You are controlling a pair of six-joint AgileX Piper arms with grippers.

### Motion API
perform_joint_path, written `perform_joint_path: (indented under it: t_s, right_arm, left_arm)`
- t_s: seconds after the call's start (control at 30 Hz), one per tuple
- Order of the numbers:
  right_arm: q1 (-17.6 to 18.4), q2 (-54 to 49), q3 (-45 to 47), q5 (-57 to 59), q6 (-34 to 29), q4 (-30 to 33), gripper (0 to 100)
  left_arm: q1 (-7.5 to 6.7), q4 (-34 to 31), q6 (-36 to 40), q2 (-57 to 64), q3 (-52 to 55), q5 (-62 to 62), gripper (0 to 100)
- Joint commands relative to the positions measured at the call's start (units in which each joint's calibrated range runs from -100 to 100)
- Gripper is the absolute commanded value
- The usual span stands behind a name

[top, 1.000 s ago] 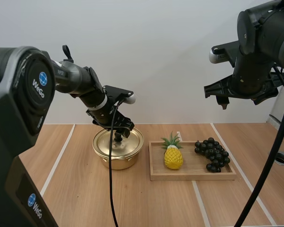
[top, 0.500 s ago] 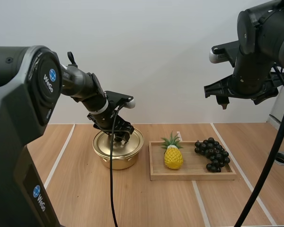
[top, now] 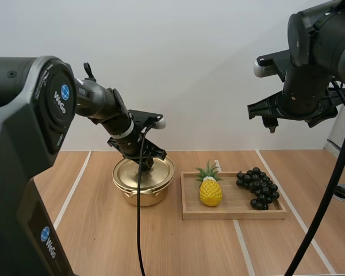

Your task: Open the pot, put the grape inside, and close it

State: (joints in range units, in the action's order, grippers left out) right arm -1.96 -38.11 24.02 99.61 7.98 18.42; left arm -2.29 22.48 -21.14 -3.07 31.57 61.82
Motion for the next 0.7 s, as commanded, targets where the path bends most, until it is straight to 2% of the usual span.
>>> perform_joint_path:
  t_s: [0.0,0.5,0.67]
  right_arm:
    - [-0.2,-0.5,0.0,0.0,-0.1,0.4,100]
    - [-0.2,-0.5,0.0,-5.6,-0.1,0.1,100]
    - [-0.2,-0.5,0.0,-6.0,0.1,-3.0,100]
  left_arm:
    - [0.01,-0.4,1.7,1.5,0.0,-5.4,1]
    - [0.01,-0.4,5.0,14.9,-8.0,-6.8,1]
    - [0.01,-0.4,5.0,21.2,-11.1,-6.8,0]
